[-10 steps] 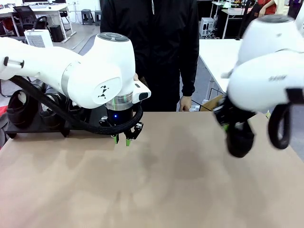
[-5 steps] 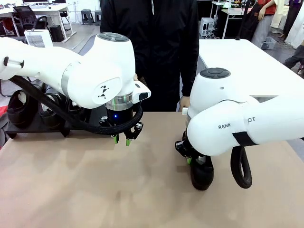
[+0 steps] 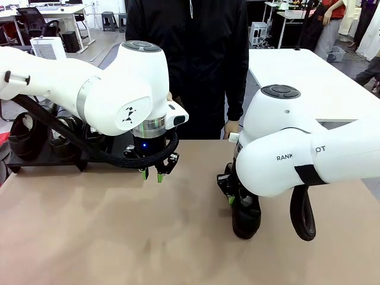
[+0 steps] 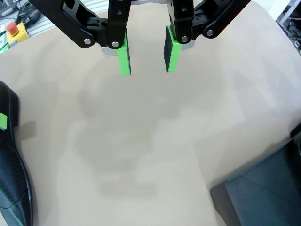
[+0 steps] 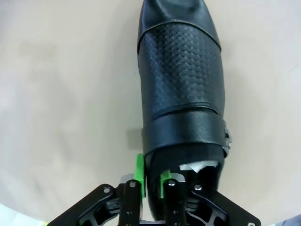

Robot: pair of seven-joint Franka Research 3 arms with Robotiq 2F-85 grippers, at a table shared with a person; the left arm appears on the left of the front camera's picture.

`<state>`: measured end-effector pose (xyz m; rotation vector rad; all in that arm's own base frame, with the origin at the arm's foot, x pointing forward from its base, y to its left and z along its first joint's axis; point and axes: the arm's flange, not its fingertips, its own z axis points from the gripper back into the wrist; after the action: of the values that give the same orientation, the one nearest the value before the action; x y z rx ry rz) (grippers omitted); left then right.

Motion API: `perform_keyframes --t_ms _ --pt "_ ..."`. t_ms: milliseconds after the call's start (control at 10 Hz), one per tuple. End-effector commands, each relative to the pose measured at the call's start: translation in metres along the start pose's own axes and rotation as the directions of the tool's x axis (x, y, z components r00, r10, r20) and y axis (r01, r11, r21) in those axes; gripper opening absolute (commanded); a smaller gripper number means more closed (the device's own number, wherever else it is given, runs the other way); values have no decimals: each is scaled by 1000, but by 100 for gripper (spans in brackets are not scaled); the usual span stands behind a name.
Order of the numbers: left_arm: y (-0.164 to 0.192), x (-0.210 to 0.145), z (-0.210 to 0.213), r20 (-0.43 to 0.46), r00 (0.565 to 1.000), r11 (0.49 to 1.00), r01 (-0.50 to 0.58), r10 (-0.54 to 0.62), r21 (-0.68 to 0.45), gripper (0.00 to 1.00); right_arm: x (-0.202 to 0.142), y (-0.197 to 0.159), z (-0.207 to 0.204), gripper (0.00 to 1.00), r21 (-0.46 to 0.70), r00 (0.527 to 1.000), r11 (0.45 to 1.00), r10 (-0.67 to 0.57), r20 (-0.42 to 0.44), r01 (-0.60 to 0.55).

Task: Organize the shoes by placing them on the stand.
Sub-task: Pick up one Shoe and place it in the middle of the table, then place the Shoe from the middle of the table onto the Shoes Stand.

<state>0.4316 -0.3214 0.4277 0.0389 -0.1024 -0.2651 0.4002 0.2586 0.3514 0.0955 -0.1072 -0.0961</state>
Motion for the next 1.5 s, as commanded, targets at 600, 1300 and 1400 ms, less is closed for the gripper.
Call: perform_keyframes --t_ms 600,1300,1400 --pt "2 -1 1 7 1000 1000 -8 8 21 41 -26 -27 70 100 125 996 989 77 44 -82" --pt "2 -1 1 7 1000 1000 -8 8 21 41 -16 -12 61 100 89 997 994 59 43 -63" --pt "2 -1 1 7 1000 1000 -8 8 21 41 -16 -12 61 100 89 997 994 59 43 -63"
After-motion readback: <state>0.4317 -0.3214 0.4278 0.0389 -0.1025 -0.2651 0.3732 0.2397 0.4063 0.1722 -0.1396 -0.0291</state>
